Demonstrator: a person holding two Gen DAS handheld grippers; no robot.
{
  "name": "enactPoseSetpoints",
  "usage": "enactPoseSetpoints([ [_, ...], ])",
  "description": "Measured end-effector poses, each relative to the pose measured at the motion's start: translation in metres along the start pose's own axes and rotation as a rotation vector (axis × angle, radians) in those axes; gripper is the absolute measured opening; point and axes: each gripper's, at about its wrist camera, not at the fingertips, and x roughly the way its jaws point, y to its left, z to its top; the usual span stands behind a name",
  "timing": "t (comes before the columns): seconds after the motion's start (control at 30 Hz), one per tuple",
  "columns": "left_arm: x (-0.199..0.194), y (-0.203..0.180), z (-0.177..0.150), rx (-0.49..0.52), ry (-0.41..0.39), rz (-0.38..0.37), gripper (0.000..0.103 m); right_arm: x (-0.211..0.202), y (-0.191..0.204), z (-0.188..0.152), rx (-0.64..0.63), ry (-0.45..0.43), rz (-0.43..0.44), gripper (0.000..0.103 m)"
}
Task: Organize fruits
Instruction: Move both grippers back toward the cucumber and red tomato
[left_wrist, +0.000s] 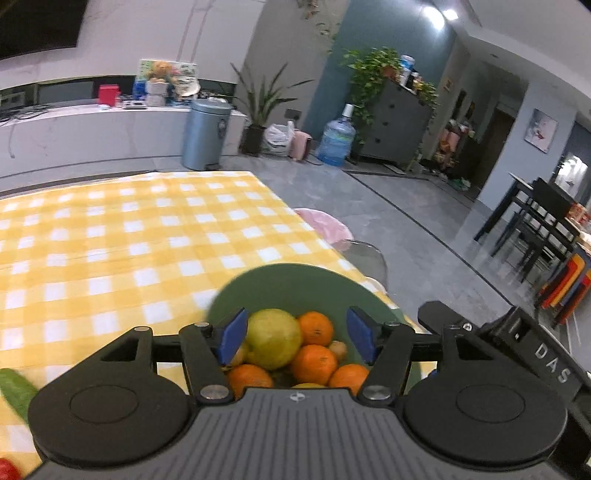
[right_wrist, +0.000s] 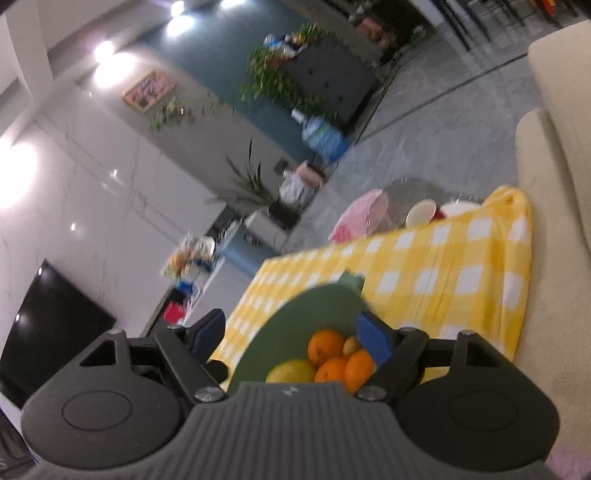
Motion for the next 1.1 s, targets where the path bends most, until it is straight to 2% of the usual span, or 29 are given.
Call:
enactPoseSetpoints([
  [0.13,-0.014,0.013,0.002,-0.038,0.006,0.028,0.072,-0.002,0.007,-0.003,-0.043,-0.014,-0.005,0.078],
  [0.3,-0.031,0.029,0.002,-0.073,0.028,0.073,0.072,-0.001,0.014,-0.008,-0.072,0.014,-0.002,0.079],
  [0.6,-0.069,0.053,-0.021,-0.156,0.044,0.126,0.072,0.001,0.028,-0.019,-0.175,0.059,0.017,0.080],
  [0.77,-0.087,0.064,-0.026,-0.208,0.033,0.148,0.072,0.002,0.027,-0.022,-0.169,0.111,0.063,0.080],
  [0.9,-0.106,0.079,-0.029,-0.261,-0.027,0.211,0.072,-0.001,0.032,-0.025,-0.196,0.116,0.088,0.080],
  [1.1,-0.120,0.109,-0.044,-0.325,-0.036,0.219,0.072,-0.007,0.044,-0.032,-0.249,0.127,0.169,0.079],
])
